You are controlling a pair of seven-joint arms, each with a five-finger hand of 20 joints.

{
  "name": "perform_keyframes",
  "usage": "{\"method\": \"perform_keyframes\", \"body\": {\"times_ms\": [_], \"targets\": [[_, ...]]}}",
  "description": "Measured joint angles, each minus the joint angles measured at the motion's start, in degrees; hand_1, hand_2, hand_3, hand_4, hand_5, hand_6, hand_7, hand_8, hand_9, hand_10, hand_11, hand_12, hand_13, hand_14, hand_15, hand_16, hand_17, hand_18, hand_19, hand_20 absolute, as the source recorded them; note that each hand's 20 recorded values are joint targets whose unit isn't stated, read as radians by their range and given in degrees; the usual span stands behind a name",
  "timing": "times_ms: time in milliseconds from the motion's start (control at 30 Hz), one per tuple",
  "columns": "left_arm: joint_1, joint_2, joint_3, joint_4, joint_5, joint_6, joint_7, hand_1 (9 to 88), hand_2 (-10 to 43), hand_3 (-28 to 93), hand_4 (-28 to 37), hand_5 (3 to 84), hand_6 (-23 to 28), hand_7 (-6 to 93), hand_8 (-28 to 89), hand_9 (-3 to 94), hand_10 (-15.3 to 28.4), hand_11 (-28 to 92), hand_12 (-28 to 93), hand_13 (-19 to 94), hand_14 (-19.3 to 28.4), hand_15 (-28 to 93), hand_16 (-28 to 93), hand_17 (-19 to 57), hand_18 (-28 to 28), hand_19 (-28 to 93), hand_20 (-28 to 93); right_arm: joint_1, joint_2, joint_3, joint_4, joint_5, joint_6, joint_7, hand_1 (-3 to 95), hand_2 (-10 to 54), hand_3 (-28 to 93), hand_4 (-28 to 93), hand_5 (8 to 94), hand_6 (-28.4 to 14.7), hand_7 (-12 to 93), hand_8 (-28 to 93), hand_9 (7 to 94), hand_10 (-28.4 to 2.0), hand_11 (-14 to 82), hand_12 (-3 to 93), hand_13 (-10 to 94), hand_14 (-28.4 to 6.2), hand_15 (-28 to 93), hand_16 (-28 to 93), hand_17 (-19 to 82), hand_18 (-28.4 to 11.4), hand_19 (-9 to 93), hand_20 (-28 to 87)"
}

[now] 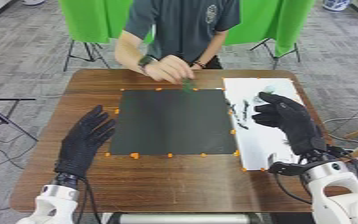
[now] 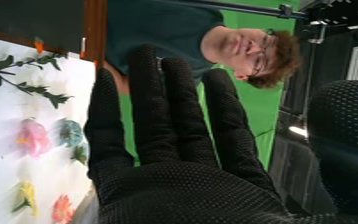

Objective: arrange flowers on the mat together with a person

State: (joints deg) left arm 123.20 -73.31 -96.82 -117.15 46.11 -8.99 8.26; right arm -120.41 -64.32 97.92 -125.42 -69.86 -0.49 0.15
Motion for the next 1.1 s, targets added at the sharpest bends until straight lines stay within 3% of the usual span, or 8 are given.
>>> {"method": "perform_keyframes", "body": {"times_ms": [567, 1100], "targets": [[0.5, -0.49, 0.01, -0.03, 0.08, 0.04, -0.05, 28.4, -3.4, 67, -25.3, 30.6, 3.5, 19.0, -10, 23.6, 11.6, 21, 15, 22, 13.2, 26, 3, -8.7, 21.0, 44, 11, 0.1, -0.2, 0.0, 0.0, -0.2, -0.3, 0.2, 15.3, 4.3, 84, -27, 38.9, -4.7, 21, -12, 44.1, -15.6, 22.8, 23.2, 40, -13.9, 38, 19, 9, -22.8, 54, 29], [1.1, -0.74, -0.25, -0.04, 0.05, 0.96, 0.58, 28.5, -3.1, 66, -25.0, 30.5, 3.4, 19.1, -10, 23.6, 11.6, 21, 15, 22, 13.2, 26, 3, -8.6, 21.1, 44, 12, 1.1, -0.3, -0.3, 0.1, -0.2, -0.2, 0.4, 15.2, 4.3, 84, -27, 38.7, -4.7, 22, -12, 44.0, -15.5, 22.7, 23.2, 40, -13.8, 38, 19, 9, -22.8, 53, 29]]}}
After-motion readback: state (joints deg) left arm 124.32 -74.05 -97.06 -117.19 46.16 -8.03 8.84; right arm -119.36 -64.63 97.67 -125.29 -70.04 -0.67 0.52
